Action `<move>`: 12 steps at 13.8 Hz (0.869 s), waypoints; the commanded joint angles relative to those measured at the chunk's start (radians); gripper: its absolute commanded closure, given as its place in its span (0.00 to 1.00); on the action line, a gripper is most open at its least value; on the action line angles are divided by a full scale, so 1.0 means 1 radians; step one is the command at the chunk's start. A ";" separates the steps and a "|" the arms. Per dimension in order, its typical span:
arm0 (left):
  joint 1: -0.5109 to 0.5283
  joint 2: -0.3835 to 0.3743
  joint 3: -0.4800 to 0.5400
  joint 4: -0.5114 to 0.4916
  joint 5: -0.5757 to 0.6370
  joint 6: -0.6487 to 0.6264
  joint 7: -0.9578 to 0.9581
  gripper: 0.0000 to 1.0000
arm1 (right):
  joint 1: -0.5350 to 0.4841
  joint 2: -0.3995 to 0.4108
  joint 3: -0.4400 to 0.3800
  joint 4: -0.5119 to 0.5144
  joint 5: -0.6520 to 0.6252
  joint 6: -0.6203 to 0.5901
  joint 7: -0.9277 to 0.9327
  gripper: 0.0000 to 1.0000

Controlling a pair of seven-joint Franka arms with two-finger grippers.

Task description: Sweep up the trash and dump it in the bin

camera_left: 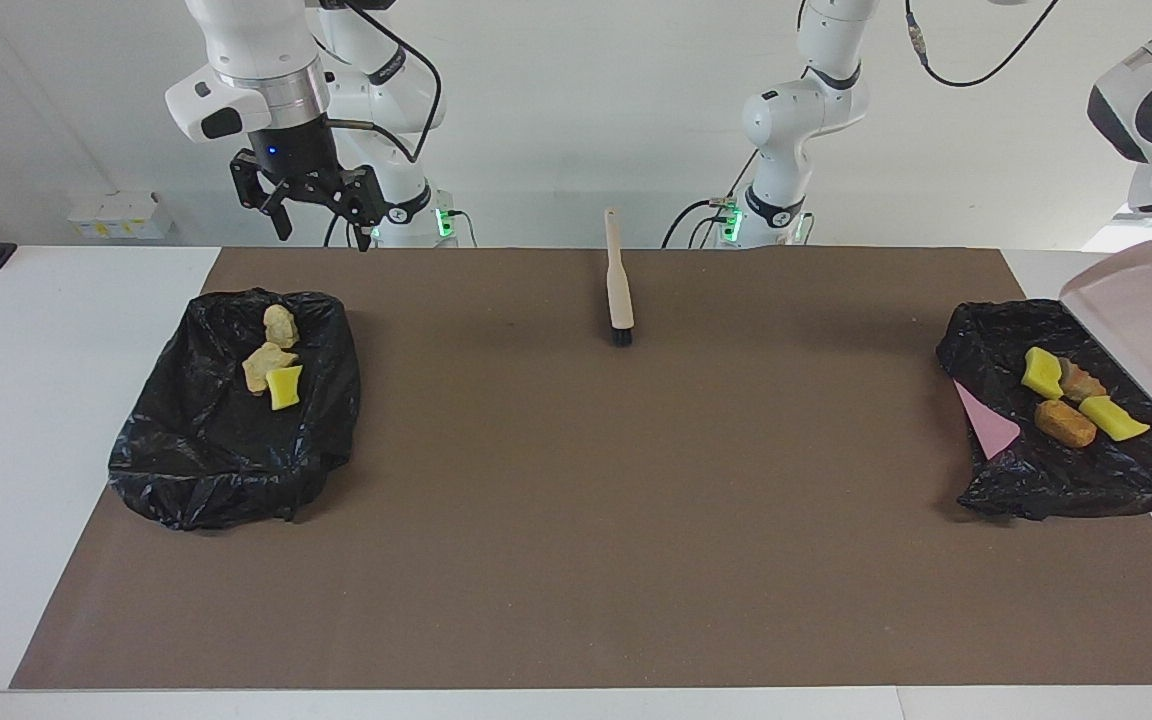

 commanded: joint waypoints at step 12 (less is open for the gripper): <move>-0.375 -0.048 0.008 -0.031 -0.762 -0.321 -1.040 1.00 | -0.038 -0.006 0.013 -0.002 0.010 0.000 -0.070 0.00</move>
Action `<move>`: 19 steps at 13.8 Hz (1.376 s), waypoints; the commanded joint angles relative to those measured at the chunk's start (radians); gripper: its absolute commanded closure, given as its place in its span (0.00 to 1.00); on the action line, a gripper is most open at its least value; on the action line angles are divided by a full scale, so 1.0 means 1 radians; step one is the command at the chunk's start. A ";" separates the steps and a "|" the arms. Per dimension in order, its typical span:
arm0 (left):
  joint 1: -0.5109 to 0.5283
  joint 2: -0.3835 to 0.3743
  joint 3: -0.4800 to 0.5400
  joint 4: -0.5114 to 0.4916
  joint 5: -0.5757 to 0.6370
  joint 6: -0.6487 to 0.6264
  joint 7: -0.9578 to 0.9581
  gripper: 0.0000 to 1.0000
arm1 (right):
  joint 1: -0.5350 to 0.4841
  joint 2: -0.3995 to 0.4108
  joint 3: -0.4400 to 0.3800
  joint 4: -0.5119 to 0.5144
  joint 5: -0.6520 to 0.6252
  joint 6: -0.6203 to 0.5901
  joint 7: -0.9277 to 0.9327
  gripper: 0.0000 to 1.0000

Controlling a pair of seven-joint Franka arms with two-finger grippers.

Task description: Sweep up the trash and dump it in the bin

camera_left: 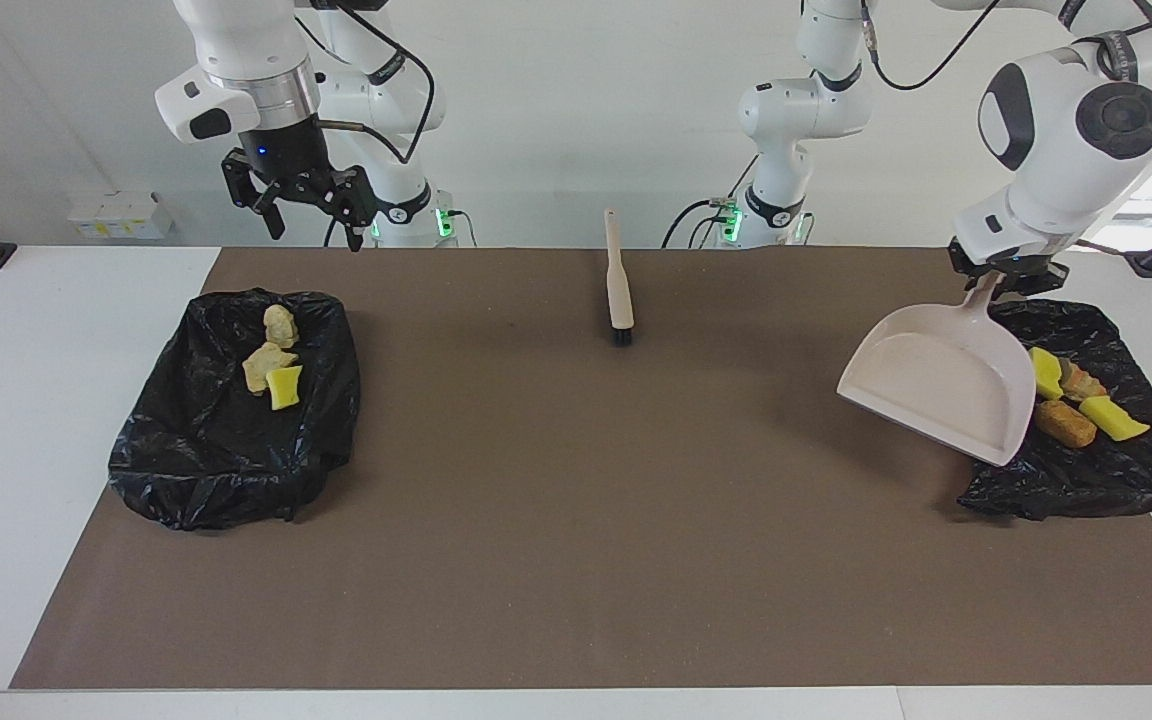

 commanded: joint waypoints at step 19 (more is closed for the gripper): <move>-0.594 0.254 0.000 -0.044 -0.318 0.557 -0.950 1.00 | 0.060 0.000 -0.133 0.038 0.045 -0.104 -0.210 0.00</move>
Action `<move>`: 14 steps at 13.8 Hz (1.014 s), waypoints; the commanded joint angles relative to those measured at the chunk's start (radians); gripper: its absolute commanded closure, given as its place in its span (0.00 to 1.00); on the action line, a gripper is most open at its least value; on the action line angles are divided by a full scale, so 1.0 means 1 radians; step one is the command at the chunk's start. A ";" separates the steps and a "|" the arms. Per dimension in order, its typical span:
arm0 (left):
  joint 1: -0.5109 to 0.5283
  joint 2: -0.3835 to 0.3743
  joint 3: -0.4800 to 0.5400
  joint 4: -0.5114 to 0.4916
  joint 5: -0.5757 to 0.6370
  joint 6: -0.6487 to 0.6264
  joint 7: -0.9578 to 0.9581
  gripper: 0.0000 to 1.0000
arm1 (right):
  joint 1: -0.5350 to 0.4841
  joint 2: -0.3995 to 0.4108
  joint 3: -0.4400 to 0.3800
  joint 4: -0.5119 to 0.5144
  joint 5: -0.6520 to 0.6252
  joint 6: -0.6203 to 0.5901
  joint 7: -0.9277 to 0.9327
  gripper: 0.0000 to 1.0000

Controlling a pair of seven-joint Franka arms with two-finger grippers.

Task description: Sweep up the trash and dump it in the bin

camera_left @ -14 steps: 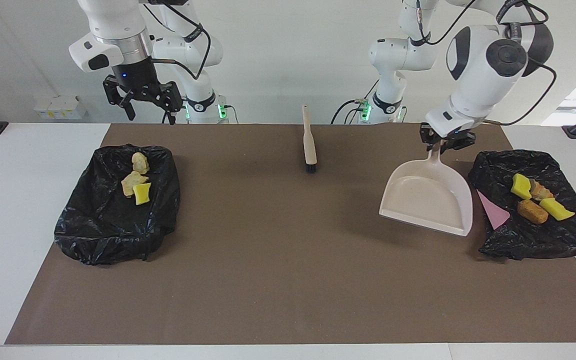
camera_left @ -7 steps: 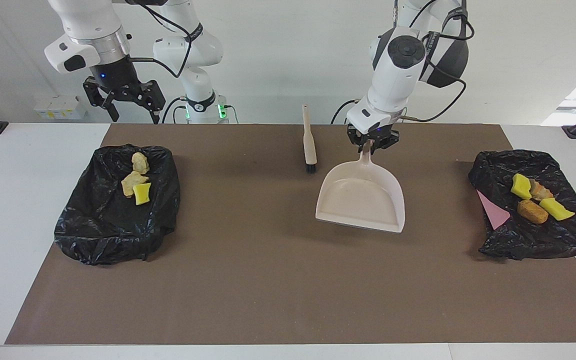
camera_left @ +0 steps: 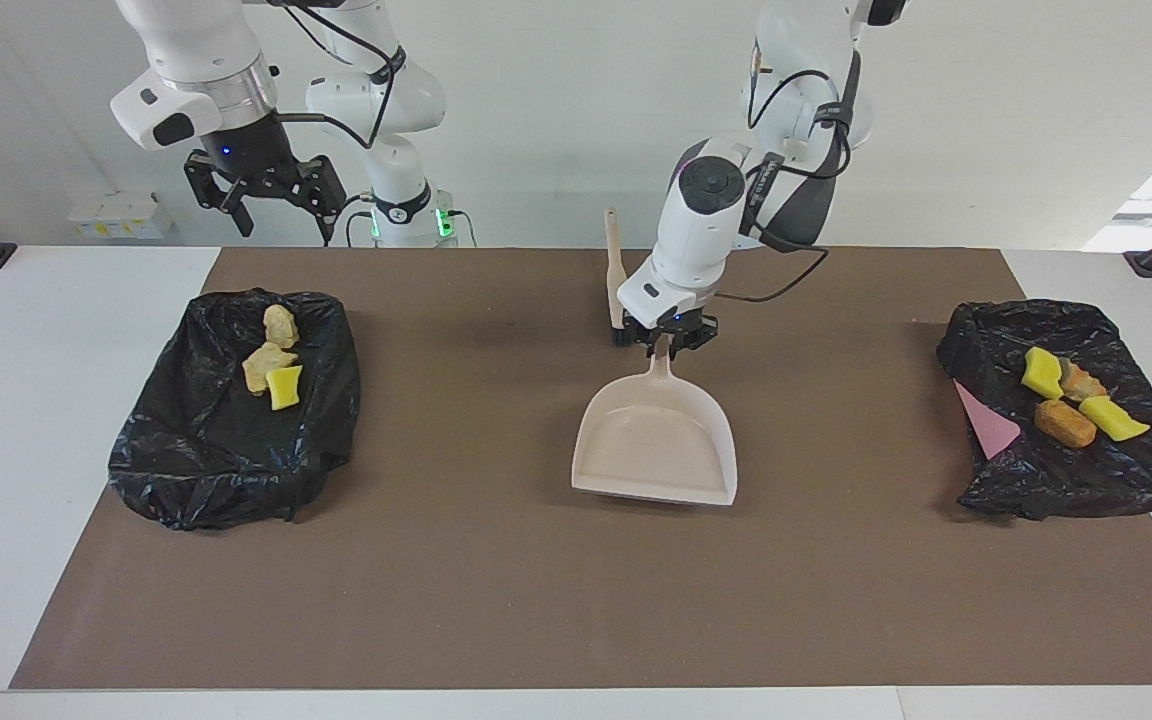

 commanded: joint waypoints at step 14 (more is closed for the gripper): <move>0.119 0.001 0.014 0.035 -0.037 0.121 -0.088 0.00 | -0.009 -0.001 0.015 0.018 0.021 -0.023 -0.021 0.00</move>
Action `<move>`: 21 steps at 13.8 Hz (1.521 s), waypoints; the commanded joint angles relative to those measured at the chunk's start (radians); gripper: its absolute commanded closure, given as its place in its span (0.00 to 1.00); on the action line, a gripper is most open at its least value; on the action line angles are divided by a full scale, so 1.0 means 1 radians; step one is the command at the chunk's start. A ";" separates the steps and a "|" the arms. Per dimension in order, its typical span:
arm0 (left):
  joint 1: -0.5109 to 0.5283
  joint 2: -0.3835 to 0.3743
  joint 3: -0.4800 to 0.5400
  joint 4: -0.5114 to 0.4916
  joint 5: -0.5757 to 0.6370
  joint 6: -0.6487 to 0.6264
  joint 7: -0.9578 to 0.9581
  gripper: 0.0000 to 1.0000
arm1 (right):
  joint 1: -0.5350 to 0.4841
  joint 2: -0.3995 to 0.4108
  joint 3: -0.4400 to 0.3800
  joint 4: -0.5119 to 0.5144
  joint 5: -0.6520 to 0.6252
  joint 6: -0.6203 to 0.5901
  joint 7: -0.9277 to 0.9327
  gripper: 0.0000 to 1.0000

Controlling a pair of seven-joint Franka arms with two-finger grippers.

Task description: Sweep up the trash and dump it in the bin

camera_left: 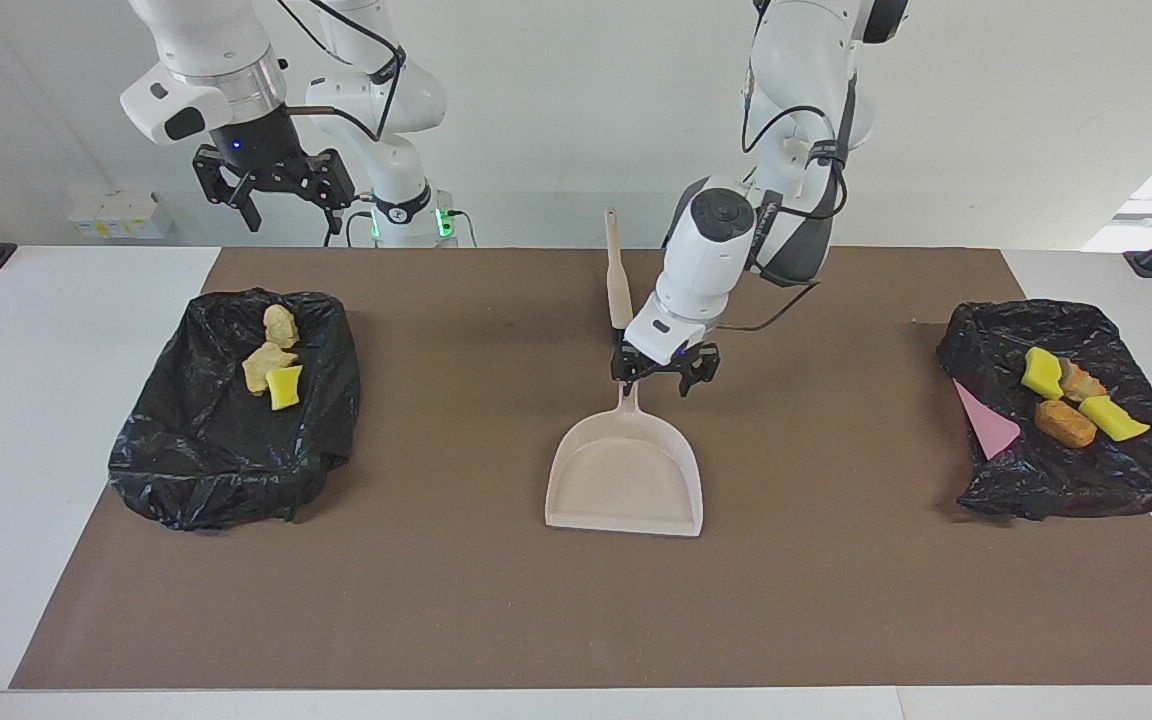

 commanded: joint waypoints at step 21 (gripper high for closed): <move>0.465 -0.191 0.003 0.162 0.069 -0.404 0.532 0.00 | -0.026 -0.003 0.000 0.003 0.010 -0.010 -0.020 0.00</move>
